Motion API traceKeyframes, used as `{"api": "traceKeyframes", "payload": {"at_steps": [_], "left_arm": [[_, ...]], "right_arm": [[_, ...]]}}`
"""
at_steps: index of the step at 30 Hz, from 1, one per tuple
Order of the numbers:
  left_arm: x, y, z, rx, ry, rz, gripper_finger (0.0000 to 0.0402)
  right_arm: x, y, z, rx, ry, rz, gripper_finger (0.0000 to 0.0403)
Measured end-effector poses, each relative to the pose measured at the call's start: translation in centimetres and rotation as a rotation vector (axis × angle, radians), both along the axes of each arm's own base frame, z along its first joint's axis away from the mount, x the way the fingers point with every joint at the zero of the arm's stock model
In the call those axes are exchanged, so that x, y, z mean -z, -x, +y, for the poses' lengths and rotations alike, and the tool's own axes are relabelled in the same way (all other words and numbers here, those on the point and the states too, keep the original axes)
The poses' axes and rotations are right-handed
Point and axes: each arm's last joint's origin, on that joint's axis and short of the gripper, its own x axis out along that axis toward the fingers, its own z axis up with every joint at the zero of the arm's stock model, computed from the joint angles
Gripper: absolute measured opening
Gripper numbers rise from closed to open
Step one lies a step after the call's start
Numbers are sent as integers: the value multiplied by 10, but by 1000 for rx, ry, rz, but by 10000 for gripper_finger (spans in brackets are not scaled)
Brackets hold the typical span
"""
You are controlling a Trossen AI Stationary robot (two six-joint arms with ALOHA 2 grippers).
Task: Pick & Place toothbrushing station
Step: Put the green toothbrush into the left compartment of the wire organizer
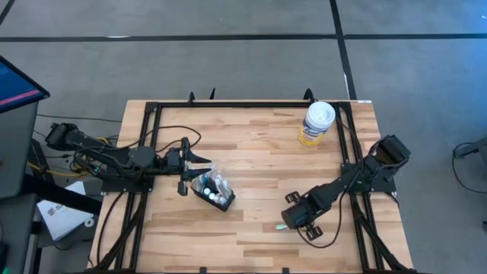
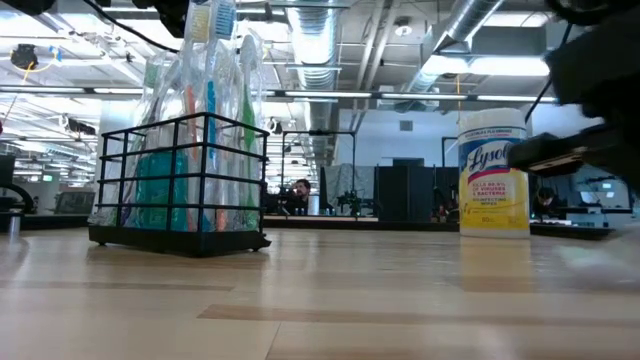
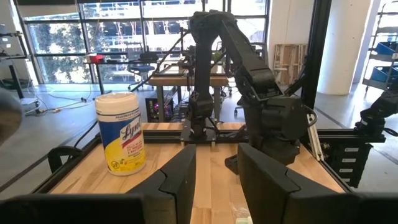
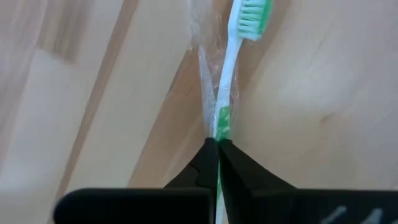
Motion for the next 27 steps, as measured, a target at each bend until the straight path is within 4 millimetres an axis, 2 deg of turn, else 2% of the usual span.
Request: {"api": "traceKeyframes", "payload": {"at_steps": [7, 17, 27], "left_arm": [[0, 0, 0, 0, 0, 0, 112], [0, 0, 0, 0, 0, 0, 112], [0, 0, 0, 0, 0, 0, 112]], "right_arm": [[-1, -9, -6, 32, -19, -43, 1], [-8, -18, -12, 60, 67, -78, 1], [-14, -32, -21, 106, 32, -125, 1]]}}
